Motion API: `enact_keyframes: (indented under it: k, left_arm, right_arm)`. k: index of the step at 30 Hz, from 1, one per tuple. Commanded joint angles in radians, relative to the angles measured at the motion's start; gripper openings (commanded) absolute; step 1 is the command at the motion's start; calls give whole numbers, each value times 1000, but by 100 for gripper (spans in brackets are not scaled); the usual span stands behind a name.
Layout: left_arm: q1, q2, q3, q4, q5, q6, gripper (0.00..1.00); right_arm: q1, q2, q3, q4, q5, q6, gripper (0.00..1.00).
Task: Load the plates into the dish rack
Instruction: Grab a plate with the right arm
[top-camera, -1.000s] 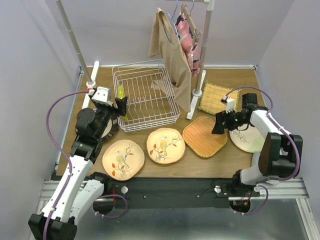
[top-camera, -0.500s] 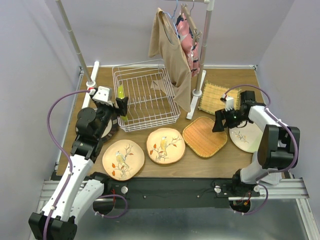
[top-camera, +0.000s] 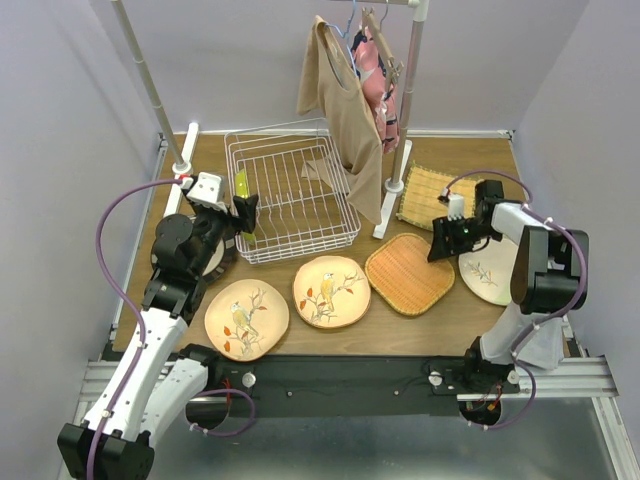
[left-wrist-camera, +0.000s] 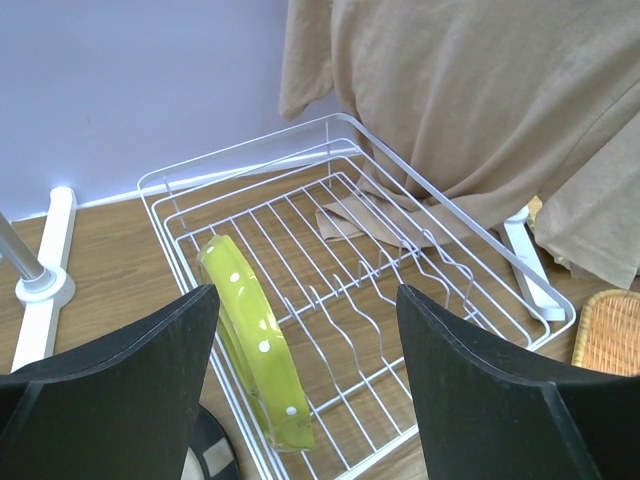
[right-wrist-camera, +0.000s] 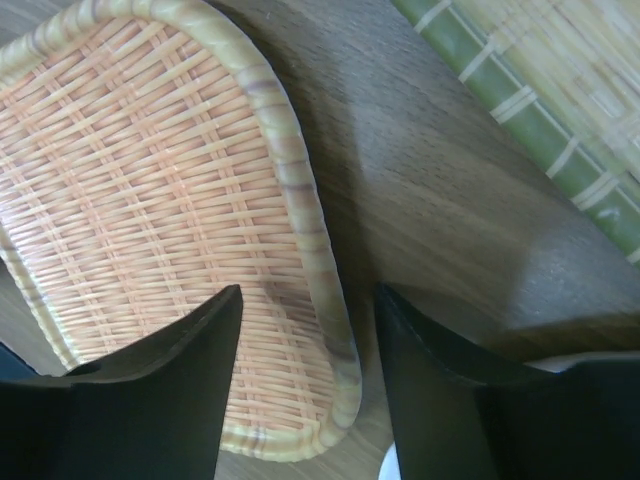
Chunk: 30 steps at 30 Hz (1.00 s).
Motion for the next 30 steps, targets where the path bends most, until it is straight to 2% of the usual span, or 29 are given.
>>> enact_keyframes:
  k: [1,3,6,7,11,21,30]
  left_arm:
    - [6,1,-11,29,35,10,80]
    - [6,3,-12,30,39,9,80]
    - [6,1,-12,35,56,9,81]
    - [6,1,-14,35,64,7,80]
    - [6,5,-14,42,101,6,81]
    - [5,47,-12,53,240,-39,80]
    - [-1,101,-8,87,464,-233,80]
  right_arm:
    - [5,57,18,6,-12,-9,56]
    - [5,73,21,6,-14,-9,49]
    - [5,83,26,6,-14,-8,31]
    - [5,83,27,6,-14,-5,21]
    - [5,65,38,5,-20,0,1]
    - [-2,-93,30,-18,-47,-28,1]
    - [-21,-234,64,-133,-93,-81,1]
